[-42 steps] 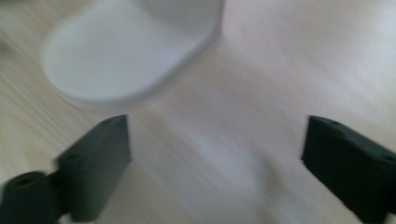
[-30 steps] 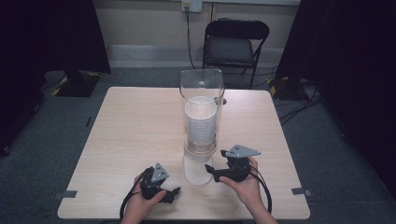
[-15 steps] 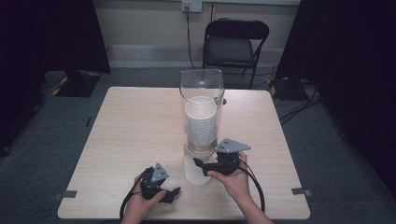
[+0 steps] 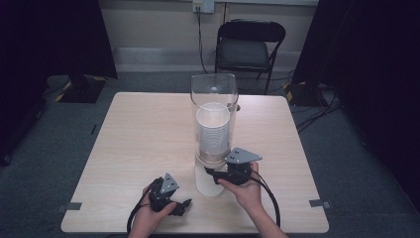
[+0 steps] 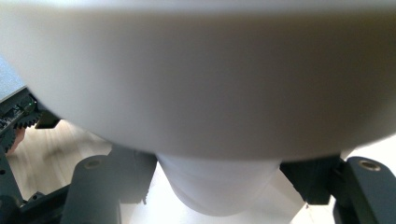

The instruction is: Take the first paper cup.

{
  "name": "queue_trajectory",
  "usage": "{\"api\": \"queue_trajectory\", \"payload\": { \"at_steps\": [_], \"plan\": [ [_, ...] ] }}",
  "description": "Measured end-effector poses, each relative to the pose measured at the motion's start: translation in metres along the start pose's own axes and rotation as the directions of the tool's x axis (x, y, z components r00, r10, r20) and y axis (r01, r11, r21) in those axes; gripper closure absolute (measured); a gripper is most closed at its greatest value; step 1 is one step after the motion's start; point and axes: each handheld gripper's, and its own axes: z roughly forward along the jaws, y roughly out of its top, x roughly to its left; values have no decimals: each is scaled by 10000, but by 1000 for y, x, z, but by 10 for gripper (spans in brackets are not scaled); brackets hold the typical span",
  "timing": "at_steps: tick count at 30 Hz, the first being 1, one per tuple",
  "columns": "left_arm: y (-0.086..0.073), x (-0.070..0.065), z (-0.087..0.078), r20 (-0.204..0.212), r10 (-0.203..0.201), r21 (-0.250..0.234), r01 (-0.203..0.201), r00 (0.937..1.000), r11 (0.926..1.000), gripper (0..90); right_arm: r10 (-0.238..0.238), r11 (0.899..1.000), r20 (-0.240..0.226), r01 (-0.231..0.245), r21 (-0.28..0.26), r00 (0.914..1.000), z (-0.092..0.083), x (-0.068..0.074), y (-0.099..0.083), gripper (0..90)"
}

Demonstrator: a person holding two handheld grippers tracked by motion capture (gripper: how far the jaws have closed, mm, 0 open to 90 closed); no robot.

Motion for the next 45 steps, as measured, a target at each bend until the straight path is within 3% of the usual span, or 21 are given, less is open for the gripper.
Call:
{"api": "queue_trajectory", "payload": {
  "at_steps": [8,13,29,45],
  "plan": [
    [0,0,0,-6,4,-4,-4,10000,10000,103,36,9996,-100,-39,-287,9999,1,0,-7,349],
    [0,0,0,-20,-14,-19,14,10000,10000,103,-213,9996,-74,212,-172,9997,1,-1,-6,358],
    [0,0,0,-31,9,12,-8,10000,10000,103,-197,9996,22,197,-181,9998,1,1,-8,364],
    [0,0,0,-29,-6,2,6,10000,10000,102,-505,9987,440,502,66,9978,1,4,-7,364]
  ]
}}
